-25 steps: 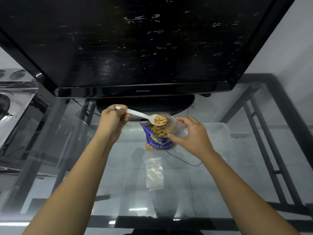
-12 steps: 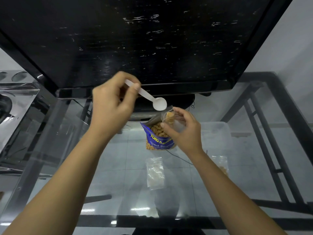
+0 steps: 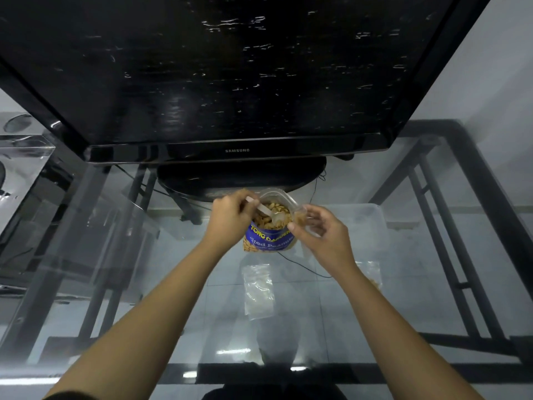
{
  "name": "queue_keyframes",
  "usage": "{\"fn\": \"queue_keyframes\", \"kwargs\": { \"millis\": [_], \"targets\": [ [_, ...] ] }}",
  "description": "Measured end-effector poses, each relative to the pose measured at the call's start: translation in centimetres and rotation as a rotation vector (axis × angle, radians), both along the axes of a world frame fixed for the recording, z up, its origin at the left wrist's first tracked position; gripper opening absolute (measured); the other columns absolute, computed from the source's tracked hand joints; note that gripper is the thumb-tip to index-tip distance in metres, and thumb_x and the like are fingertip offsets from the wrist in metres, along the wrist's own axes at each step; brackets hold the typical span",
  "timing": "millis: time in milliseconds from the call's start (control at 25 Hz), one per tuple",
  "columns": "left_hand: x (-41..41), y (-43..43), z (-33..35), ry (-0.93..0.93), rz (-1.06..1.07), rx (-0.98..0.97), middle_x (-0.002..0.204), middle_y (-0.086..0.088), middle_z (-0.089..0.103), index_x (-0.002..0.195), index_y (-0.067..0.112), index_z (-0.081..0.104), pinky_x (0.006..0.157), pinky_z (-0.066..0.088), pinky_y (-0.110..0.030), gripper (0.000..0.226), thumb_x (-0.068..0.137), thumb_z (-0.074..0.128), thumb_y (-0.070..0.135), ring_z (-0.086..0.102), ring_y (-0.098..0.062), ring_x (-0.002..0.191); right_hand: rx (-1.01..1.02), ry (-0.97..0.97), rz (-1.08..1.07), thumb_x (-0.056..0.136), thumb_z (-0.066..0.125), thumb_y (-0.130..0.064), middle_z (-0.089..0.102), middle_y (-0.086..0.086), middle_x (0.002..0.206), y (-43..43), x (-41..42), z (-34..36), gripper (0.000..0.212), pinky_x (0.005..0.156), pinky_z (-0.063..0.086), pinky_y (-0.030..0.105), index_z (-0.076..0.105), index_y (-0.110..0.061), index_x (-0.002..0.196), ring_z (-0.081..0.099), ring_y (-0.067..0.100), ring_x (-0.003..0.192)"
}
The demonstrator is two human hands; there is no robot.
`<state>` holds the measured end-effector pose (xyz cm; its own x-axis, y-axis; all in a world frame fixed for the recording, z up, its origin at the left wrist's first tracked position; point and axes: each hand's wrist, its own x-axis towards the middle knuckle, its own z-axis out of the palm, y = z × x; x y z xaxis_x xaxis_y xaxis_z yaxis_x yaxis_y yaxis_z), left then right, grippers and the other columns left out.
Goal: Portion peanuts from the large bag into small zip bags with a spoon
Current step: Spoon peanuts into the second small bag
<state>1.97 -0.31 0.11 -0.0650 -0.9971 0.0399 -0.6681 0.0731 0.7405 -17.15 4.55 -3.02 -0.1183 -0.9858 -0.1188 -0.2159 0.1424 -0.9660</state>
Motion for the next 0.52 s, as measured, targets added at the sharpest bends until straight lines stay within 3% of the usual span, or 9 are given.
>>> {"fn": "queue_keyframes", "kwargs": {
  "millis": [120,240,520],
  "targets": [
    [-1.0,-0.4,0.2,0.327,0.314,0.256,0.065,-0.006,0.066,0.082,0.012,0.065,0.072,0.057,-0.033,0.015,0.09,0.052,0.01,0.066,-0.022,0.068,0.018,-0.02,0.021,0.072,0.077,-0.03,0.066,-0.003,0.11,-0.2,-0.2,0.0,0.046,0.085,0.05,0.02,0.058,-0.023,0.114,0.061,0.008,0.103],
    [-0.8,-0.9,0.8,0.534,0.379,0.377,0.067,-0.008,0.063,0.091,0.003,0.063,0.063,0.055,-0.017,0.013,0.091,0.05,0.006,0.061,-0.012,0.062,0.026,-0.031,0.029,0.071,0.078,-0.03,0.066,-0.003,0.11,-0.3,-0.4,-0.2,0.05,0.088,0.05,0.025,0.058,-0.02,0.117,0.061,0.01,0.104],
    [1.7,-1.8,-0.1,0.716,0.465,0.426,0.064,-0.008,0.058,0.078,0.007,0.059,0.046,0.044,-0.012,0.018,0.091,0.049,0.002,0.054,-0.009,0.055,-0.026,0.061,0.024,0.072,0.078,-0.026,0.064,-0.007,0.105,-0.4,-0.6,0.7,0.048,0.084,0.047,0.016,0.058,-0.019,0.115,0.06,0.004,0.096]
  ]
}}
